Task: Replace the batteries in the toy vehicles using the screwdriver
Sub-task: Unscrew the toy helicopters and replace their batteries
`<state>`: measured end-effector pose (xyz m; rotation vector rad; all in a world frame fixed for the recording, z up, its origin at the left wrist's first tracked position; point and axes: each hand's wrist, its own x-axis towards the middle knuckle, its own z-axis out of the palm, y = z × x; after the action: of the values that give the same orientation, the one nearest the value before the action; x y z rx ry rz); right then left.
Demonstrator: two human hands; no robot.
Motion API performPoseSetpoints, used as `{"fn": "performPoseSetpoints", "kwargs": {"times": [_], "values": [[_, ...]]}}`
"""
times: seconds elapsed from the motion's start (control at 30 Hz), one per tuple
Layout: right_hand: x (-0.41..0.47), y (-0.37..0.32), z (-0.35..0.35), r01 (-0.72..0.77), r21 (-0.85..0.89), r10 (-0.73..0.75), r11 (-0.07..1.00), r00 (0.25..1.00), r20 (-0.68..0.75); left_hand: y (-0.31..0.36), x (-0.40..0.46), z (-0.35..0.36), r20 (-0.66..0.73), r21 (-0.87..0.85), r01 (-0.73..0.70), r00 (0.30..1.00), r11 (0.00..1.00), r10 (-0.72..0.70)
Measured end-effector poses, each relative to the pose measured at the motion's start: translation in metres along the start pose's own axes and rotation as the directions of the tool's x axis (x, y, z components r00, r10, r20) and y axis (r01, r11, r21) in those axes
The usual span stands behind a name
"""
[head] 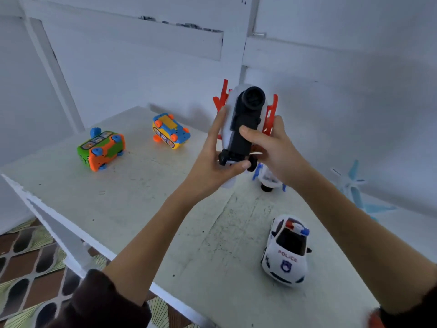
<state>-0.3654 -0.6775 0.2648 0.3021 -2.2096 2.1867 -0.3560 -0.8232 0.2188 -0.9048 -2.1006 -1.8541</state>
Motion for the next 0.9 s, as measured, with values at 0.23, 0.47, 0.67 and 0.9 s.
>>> {"fn": "performPoseSetpoints", "kwargs": {"times": [0.23, 0.47, 0.67, 0.9], "values": [[-0.052, -0.007, -0.064, 0.012, -0.015, -0.013, 1.0, 0.997, -0.077, 0.021, -0.002, 0.071, 0.119, 0.009, 0.011, 0.993, 1.0, -0.012], [-0.104, -0.007, -0.13, -0.038, -0.098, 0.031, 0.994, 0.997, -0.072, 0.037, -0.015, 0.152, 0.116, -0.075, 0.047, 0.992, 0.996, -0.038], [-0.148, -0.003, -0.18, -0.099, -0.233, 0.104, 0.967, 0.994, 0.012, 0.042, -0.038, 0.211, 0.083, -0.15, 0.073, 0.995, 0.986, -0.061], [-0.194, 0.018, -0.233, -0.038, -0.428, 0.01, 0.903, 0.998, -0.067, 0.029, -0.067, 0.253, 0.014, -0.12, 0.139, 0.99, 0.983, -0.139]]}}
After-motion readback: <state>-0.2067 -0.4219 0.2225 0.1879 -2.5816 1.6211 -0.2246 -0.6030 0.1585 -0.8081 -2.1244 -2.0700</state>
